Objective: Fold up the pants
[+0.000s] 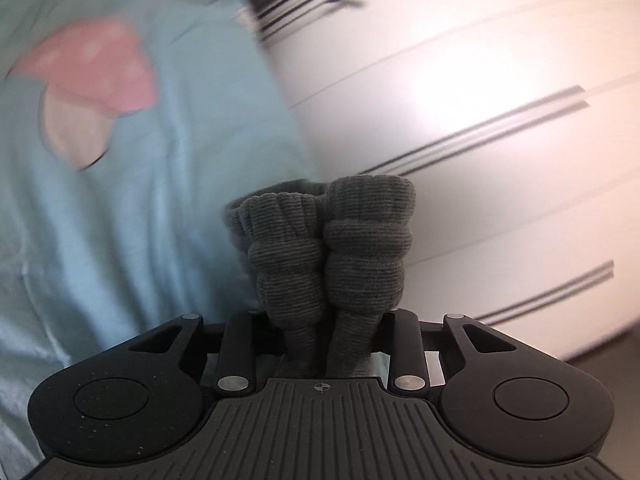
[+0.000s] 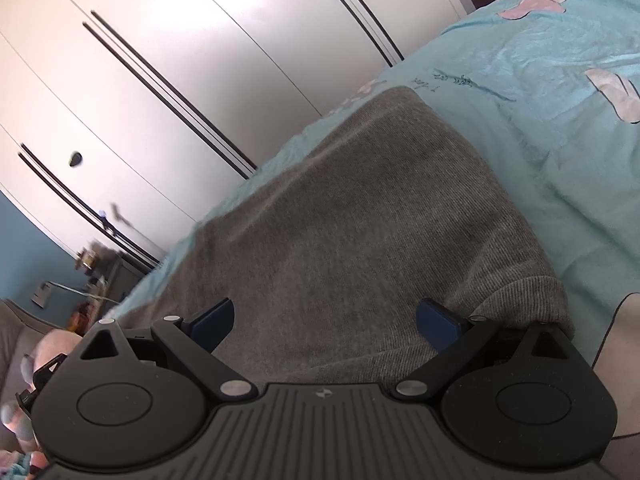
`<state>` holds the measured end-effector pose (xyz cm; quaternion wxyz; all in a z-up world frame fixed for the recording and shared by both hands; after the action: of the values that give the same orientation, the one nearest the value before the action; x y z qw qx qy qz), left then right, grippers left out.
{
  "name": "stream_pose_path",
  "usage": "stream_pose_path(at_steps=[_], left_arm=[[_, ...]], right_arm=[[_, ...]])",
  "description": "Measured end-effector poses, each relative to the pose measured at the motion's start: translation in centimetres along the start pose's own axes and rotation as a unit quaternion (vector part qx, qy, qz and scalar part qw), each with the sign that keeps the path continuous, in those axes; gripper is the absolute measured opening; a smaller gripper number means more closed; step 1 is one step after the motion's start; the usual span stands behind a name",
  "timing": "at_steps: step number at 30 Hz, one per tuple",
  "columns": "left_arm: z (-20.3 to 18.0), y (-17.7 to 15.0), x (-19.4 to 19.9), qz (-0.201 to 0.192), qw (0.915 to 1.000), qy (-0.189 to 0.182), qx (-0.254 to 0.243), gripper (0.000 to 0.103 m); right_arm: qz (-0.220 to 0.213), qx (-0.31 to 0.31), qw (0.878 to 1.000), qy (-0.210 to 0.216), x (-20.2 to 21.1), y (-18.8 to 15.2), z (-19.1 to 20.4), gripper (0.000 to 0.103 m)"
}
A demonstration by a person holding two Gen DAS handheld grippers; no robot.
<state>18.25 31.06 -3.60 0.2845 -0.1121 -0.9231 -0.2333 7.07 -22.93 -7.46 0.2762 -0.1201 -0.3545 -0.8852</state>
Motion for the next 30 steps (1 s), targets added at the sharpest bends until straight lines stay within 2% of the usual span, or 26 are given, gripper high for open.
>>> stream_pose_path(at_steps=[3,7,10,13,16,19,21,23,25,26,27,28,30], left_arm=[[-6.1,-1.2,2.9,-0.029,0.9964,-0.022,-0.077,0.032],[-15.0,-6.7,7.4,-0.053,0.9816,-0.076,-0.167,0.032],[-21.4,-13.7,8.4,-0.029,0.9665,-0.127,-0.221,0.032],[-26.1,-22.1,7.8,0.011,0.9456,-0.161,-0.283,0.032],[-28.6,-31.3,5.3,0.043,0.9208,-0.153,-0.356,0.032],[-28.2,-39.6,1.5,0.073,0.8958,-0.108,-0.425,0.032],[-26.6,-43.7,-1.2,0.106,0.8805,-0.062,-0.458,0.033],[-25.1,-45.8,-3.3,0.127,0.8619,-0.024,-0.49,0.036],[-24.3,-46.1,-2.4,0.125,0.8436,-0.024,-0.522,0.045],[-24.3,-45.5,-1.9,0.129,0.8383,-0.032,-0.529,0.058],[-24.3,-44.8,-1.1,0.147,0.8405,-0.051,-0.519,0.072],[-23.6,-44.0,0.4,0.171,0.8495,-0.079,-0.493,0.077],[-23.6,-41.8,2.5,0.211,0.8789,-0.13,-0.408,0.096]], right_arm=[[-0.025,-0.004,0.999,0.022,1.6,1.1,1.1,0.098],[-0.072,-0.013,0.997,0.038,4.6,3.3,1.9,0.098],[-0.104,-0.04,0.993,0.047,7.0,4.7,1.2,0.098],[-0.129,-0.056,0.989,0.045,9.1,6.0,0.1,0.098],[-0.154,-0.067,0.985,0.04,10.9,6.8,-1.6,0.098],[-0.171,-0.096,0.98,0.037,11.3,7.0,-4.2,0.098],[-0.169,-0.119,0.978,0.037,10.9,6.7,-5.3,0.098],[-0.168,-0.128,0.976,0.047,10.6,6.8,-5.6,0.098],[-0.17,-0.124,0.976,0.054,10.6,7.0,-5.5,0.098],[-0.17,-0.124,0.976,0.054,10.5,7.0,-5.6,0.098],[-0.169,-0.129,0.976,0.056,10.5,6.9,-5.6,0.098],[-0.167,-0.136,0.975,0.06,10.5,6.7,-5.6,0.098],[-0.164,-0.149,0.973,0.068,10.2,6.7,-5.7,0.098]])
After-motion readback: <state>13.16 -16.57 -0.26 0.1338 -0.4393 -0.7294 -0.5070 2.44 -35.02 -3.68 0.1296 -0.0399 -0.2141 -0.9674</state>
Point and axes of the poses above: each gripper's, at about its wrist camera, not at the fingertips, and x roughly against the way its jaws point, z to its left, y to its top, the point moved 10 cm from there along -x, roughly the way its jaws point, and after that the axes turned 12 degrees about y, right-handed, at the moved point
